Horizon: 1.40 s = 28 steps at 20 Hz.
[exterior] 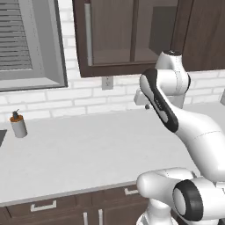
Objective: Take a straw from the drawer in front and place it inside the glass cup on the dining counter.
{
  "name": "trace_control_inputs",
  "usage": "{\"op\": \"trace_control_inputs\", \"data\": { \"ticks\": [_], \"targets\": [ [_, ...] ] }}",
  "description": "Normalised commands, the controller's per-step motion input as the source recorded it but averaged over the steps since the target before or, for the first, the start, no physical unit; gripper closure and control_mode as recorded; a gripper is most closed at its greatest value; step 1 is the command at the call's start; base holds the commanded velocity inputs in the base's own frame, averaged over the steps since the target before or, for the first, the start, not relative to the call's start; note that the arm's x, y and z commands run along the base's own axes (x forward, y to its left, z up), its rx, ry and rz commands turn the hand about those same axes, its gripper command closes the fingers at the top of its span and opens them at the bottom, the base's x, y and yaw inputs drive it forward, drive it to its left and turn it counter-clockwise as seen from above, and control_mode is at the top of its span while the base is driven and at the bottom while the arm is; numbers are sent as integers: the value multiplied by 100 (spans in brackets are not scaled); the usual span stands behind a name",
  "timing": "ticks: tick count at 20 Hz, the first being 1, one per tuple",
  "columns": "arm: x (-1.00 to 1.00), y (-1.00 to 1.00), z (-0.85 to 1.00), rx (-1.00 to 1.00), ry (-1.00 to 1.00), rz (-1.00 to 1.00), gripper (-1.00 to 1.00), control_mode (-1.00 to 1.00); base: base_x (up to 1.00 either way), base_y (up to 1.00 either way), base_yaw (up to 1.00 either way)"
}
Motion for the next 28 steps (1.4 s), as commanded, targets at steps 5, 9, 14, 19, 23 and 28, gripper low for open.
{"op": "trace_control_inputs", "data": {
  "ticks": [5, 9, 14, 19, 23, 28],
  "targets": [
    [0, 0, 0, 0, 0, 0, -100, 100, -31, 11, 0],
    [0, 0, 0, 0, 0, 0, -100, 100, -92, 57, 0],
    [0, 0, 0, 0, 0, 0, -100, 100, -37, 83, -27],
    [0, 0, 0, 0, 0, 0, -100, 100, 0, 73, -65],
    [0, 0, 0, 0, 0, 0, -100, 100, 0, 43, -77],
    [0, 0, 0, 0, 0, 0, -100, 100, 0, 32, -81]
  ]
}}
